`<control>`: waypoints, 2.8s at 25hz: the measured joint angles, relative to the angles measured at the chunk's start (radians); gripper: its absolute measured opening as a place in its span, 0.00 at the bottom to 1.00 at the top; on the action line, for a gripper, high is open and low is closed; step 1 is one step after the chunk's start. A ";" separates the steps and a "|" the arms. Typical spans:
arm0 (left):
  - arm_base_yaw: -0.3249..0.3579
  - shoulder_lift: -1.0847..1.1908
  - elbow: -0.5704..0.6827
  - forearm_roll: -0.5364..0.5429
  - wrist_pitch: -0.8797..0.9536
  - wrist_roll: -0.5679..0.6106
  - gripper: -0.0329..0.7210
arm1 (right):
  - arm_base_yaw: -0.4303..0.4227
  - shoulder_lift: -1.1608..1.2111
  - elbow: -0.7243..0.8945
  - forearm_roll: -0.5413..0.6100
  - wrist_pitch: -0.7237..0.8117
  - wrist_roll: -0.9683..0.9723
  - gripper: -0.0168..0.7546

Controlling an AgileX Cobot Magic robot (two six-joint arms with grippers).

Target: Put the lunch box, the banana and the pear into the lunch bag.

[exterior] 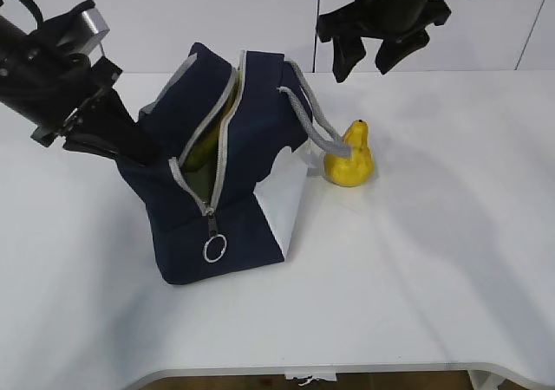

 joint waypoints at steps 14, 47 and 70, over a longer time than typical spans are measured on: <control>0.005 0.000 0.000 0.004 0.003 -0.012 0.04 | -0.082 0.155 0.000 0.216 0.002 0.036 0.68; 0.005 0.000 0.000 -0.039 0.003 -0.020 0.04 | -0.078 -0.091 -0.001 0.534 0.008 -0.071 0.35; 0.005 0.000 0.000 -0.217 0.003 -0.022 0.04 | 0.021 0.045 -0.002 0.658 0.005 -0.180 0.75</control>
